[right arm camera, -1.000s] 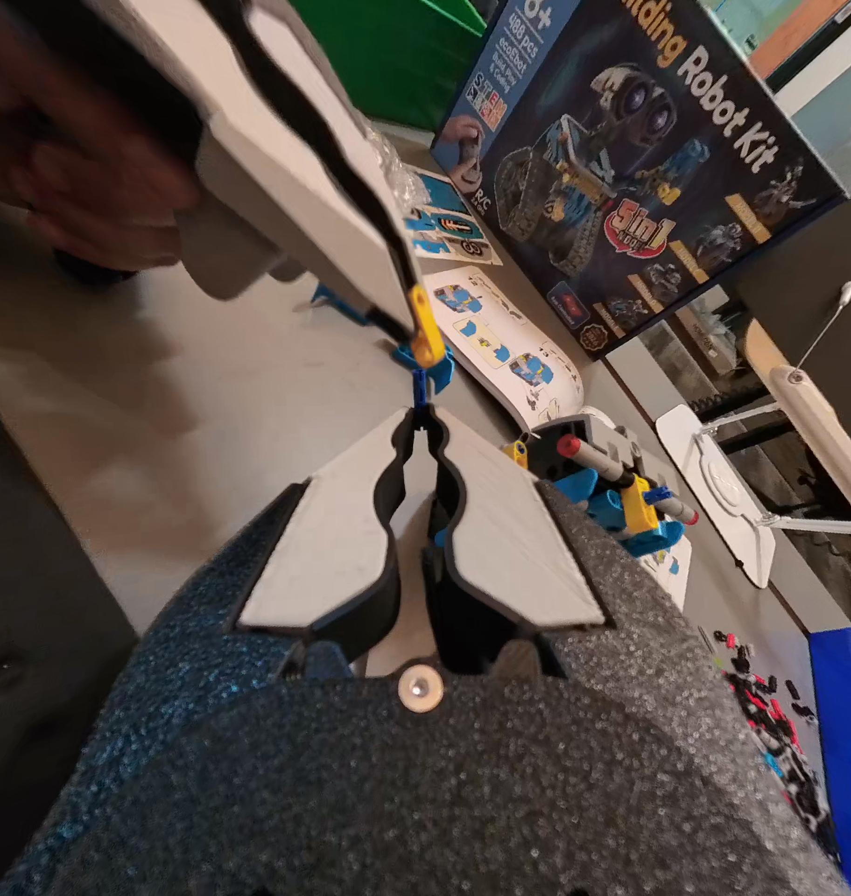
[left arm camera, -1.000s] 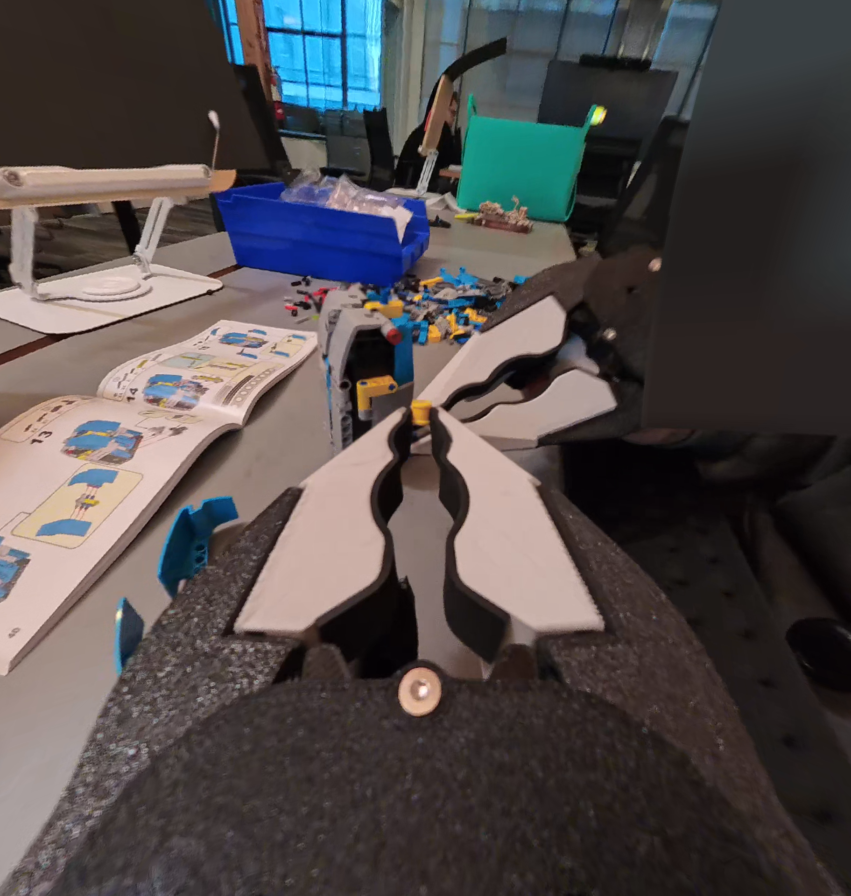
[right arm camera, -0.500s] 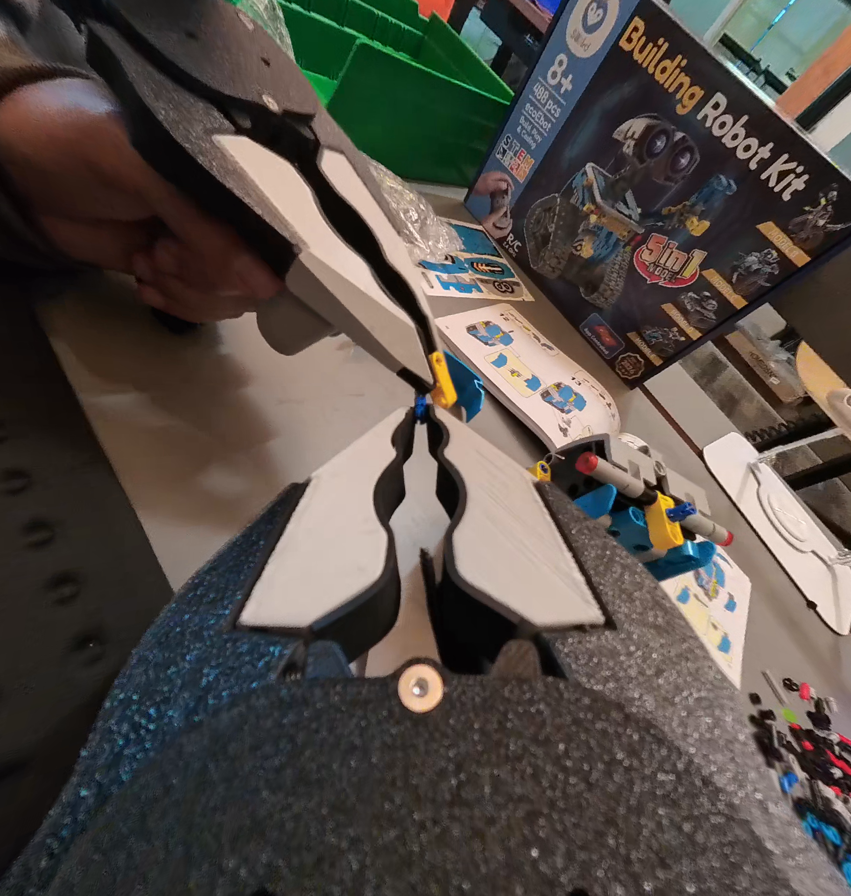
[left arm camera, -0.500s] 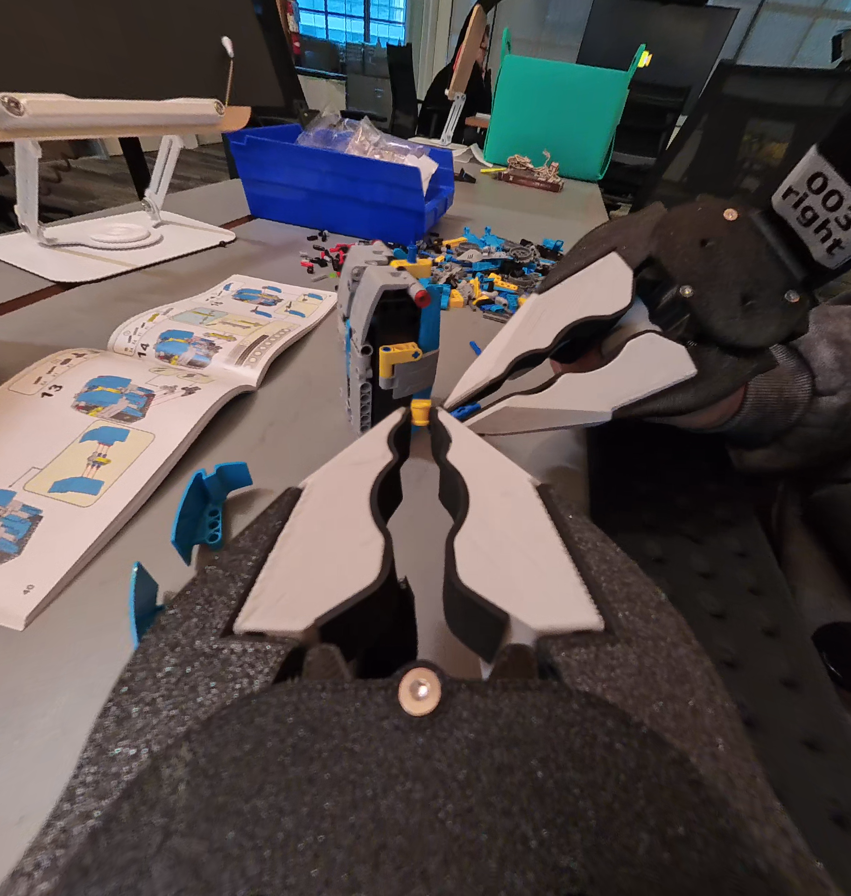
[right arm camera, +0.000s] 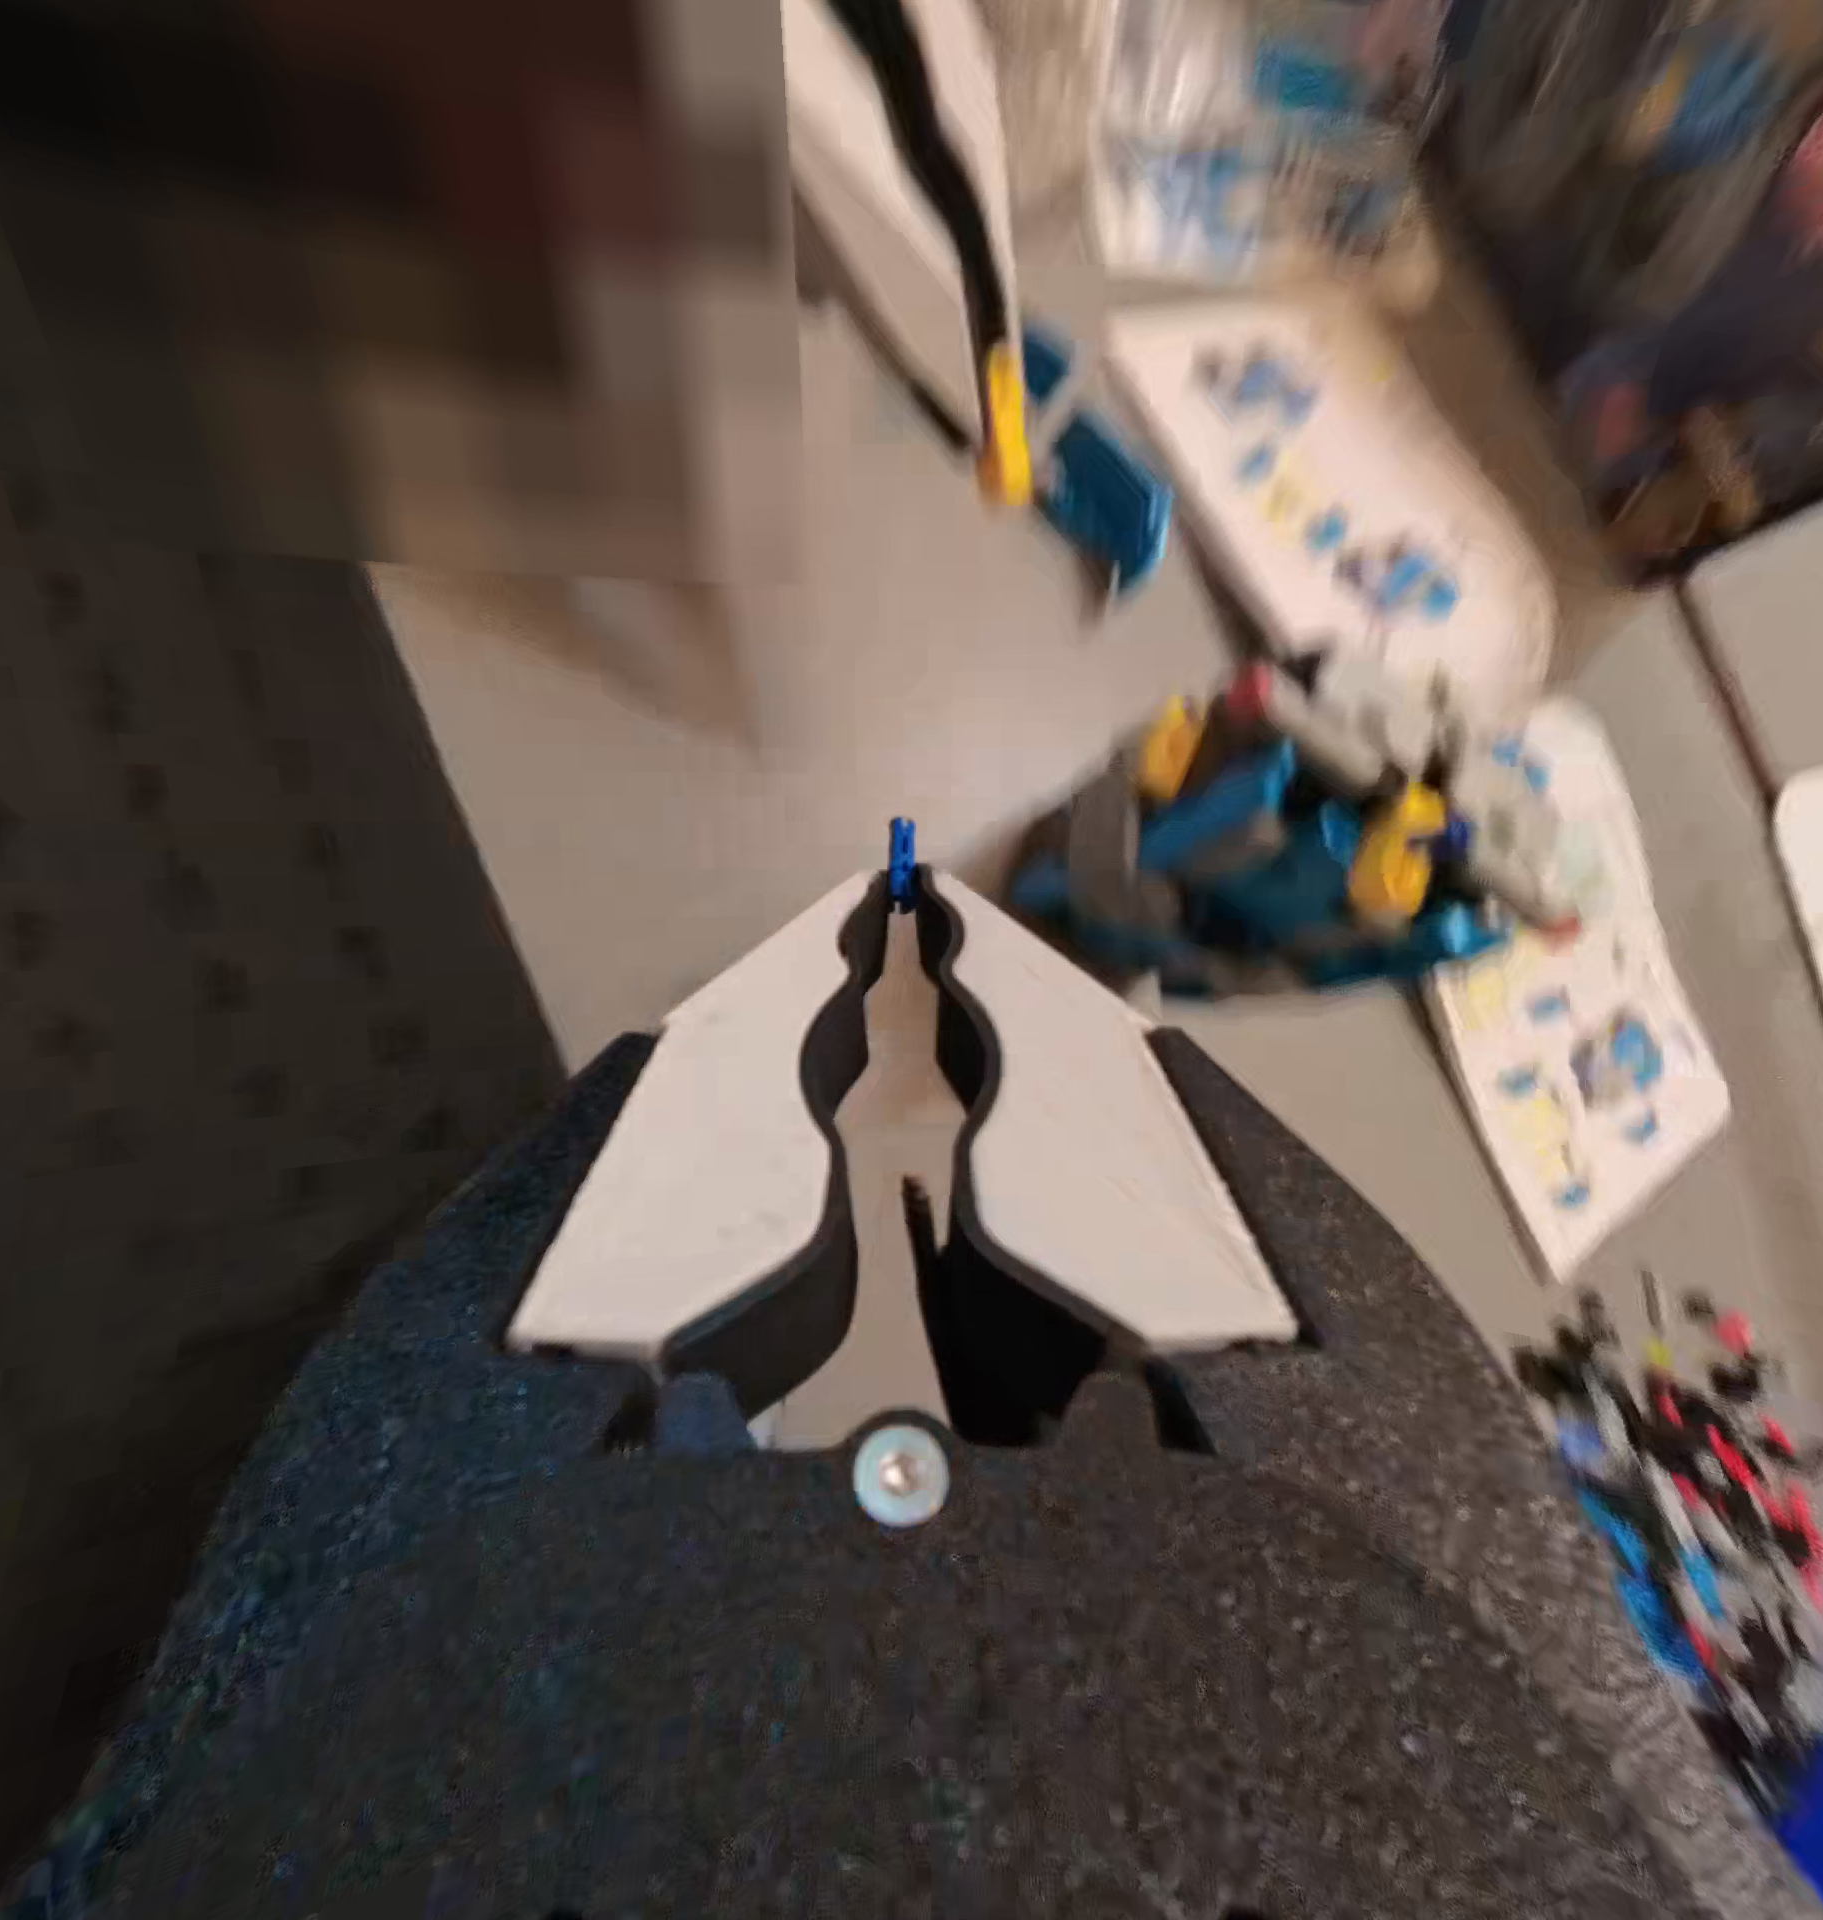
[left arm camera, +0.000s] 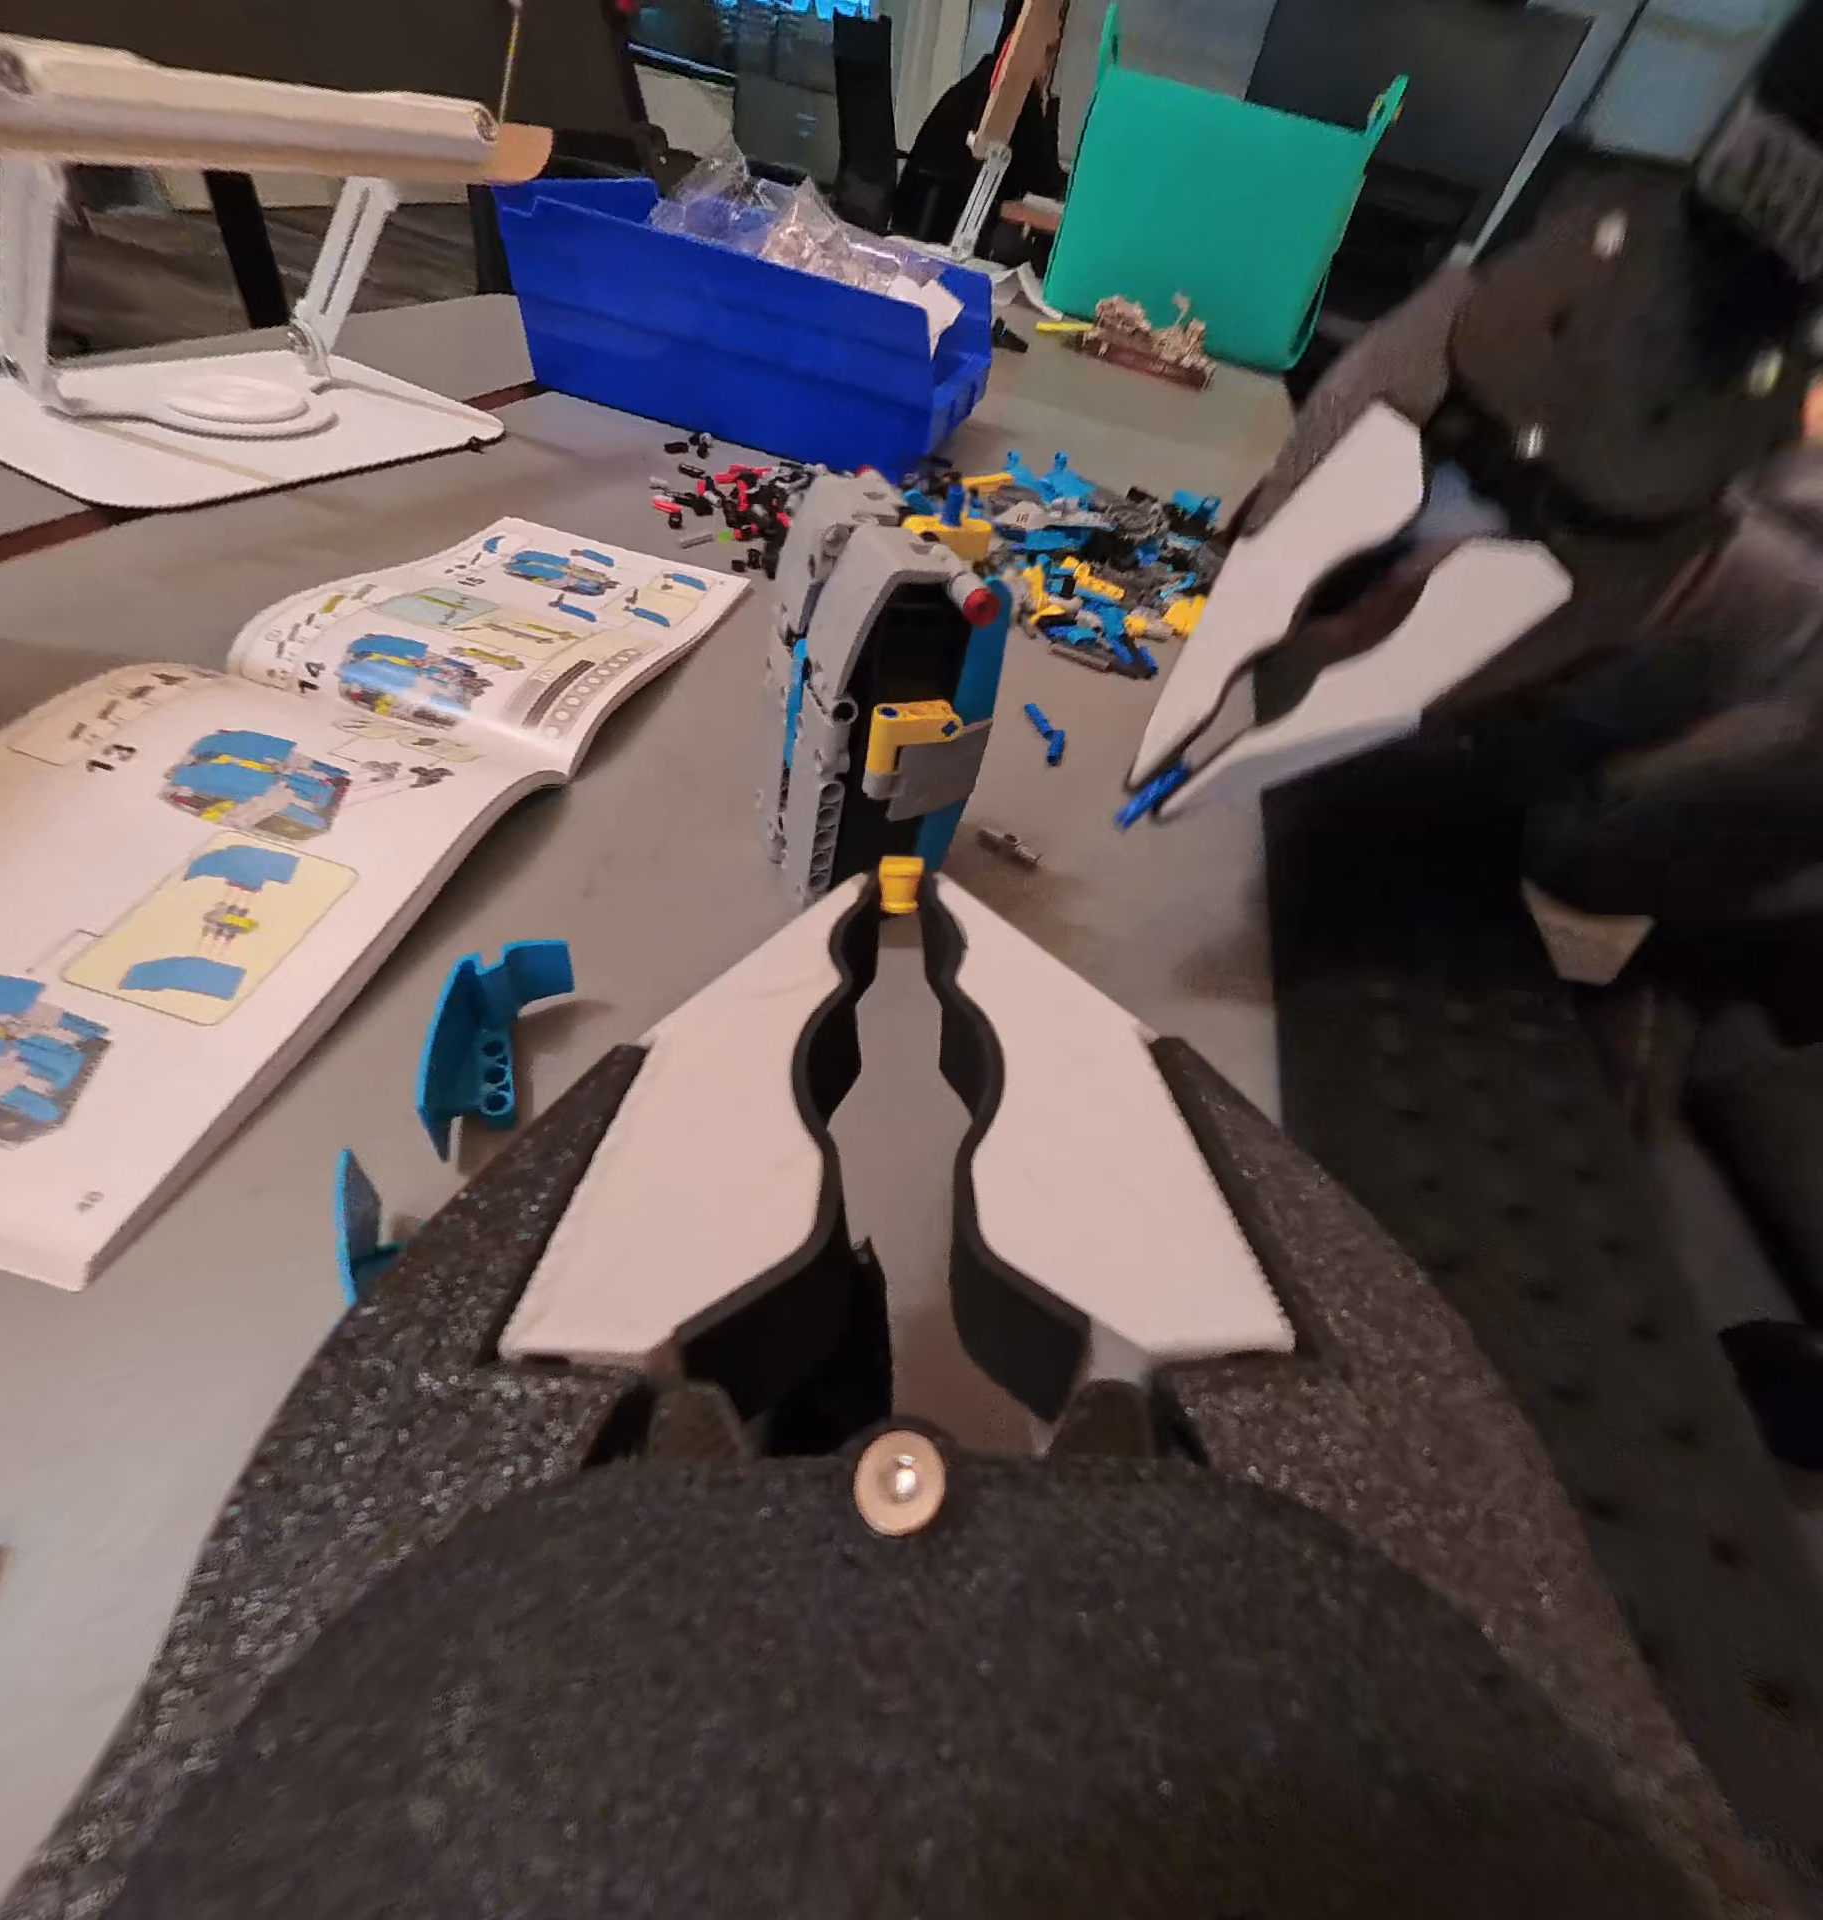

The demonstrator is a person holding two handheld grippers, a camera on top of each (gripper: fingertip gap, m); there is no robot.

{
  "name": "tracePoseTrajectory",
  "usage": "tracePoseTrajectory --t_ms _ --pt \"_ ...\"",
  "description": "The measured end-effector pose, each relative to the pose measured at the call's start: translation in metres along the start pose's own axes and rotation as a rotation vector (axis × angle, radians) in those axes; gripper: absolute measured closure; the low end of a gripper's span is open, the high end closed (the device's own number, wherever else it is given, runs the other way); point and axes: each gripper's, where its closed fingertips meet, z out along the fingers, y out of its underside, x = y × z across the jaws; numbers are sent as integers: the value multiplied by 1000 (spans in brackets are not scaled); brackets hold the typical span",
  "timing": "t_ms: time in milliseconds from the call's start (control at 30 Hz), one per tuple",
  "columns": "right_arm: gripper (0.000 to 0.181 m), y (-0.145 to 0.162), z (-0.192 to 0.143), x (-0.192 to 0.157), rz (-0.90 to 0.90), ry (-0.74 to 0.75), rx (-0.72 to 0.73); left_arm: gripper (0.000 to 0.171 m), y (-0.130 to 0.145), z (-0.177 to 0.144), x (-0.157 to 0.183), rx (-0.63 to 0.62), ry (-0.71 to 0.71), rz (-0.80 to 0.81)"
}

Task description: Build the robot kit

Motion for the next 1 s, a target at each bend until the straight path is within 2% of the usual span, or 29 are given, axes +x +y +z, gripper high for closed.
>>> tracePoseTrajectory --t_ms 167,300,400,767,1000 --pt "176 91 -55 17 32 -111 -463 165 5 4 9 -28 -4 96" --pt "176 137 -70 12 59 -213 -697 164 5 4 13 -26 0 132" --pt "176 161 -75 6 88 -263 -814 164 6 5 14 -30 3 139" --pt "176 186 -86 10 92 -241 -1036 164 8 7 17 -42 1 168" --pt "176 192 -87 11 87 -254 -1097 164 9 7 18 -46 3 181"
